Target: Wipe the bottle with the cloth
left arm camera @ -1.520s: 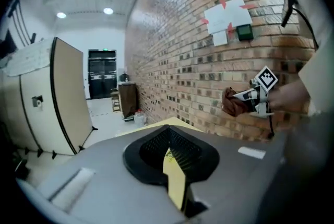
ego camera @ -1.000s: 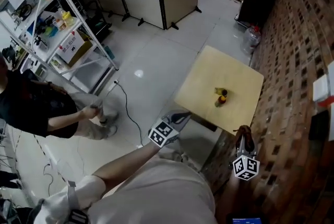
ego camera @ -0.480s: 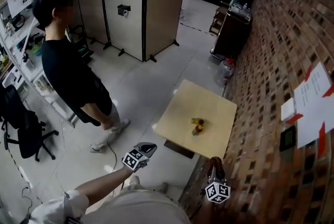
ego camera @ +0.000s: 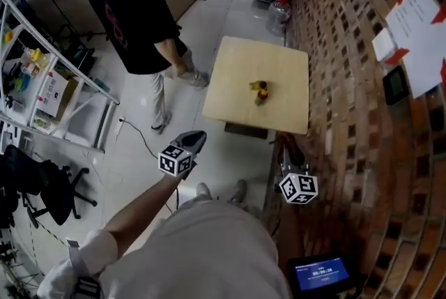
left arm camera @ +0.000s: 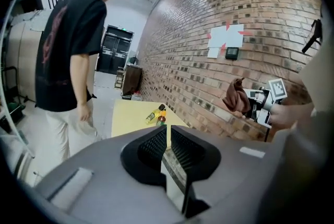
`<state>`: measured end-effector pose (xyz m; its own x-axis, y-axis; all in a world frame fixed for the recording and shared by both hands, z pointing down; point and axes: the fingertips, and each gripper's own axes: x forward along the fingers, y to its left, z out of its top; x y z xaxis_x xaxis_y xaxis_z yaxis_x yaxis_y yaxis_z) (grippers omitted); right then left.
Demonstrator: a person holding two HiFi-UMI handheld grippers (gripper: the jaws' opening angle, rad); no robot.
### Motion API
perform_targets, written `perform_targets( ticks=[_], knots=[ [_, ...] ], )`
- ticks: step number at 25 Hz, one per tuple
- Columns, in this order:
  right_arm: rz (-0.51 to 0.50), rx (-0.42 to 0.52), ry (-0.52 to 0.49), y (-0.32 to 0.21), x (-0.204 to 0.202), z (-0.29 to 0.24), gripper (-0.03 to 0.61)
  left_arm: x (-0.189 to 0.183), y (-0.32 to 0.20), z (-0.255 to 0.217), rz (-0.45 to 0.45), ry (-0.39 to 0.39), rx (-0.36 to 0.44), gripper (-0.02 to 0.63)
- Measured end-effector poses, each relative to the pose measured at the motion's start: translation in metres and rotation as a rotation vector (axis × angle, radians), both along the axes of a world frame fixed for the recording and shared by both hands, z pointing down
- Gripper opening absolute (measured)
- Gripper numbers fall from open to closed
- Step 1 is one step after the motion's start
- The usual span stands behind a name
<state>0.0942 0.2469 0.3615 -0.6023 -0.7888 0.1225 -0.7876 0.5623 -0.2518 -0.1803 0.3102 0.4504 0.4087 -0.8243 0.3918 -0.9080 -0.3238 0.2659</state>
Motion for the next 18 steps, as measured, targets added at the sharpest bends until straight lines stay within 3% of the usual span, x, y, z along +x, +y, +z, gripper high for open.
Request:
perform_targets(
  ticks=[11,18],
  knots=[
    [0.008,-0.044,0.015,0.018,0.025,0.024,0.086,0.064,-0.009,0.005,0.039,0.054,-0.039,0.037],
    [0.001,-0.068,0.016,0.020,0.039,0.040,0.086,0.079,-0.018,0.012,0.062,0.051,-0.057,0.037]
  ],
)
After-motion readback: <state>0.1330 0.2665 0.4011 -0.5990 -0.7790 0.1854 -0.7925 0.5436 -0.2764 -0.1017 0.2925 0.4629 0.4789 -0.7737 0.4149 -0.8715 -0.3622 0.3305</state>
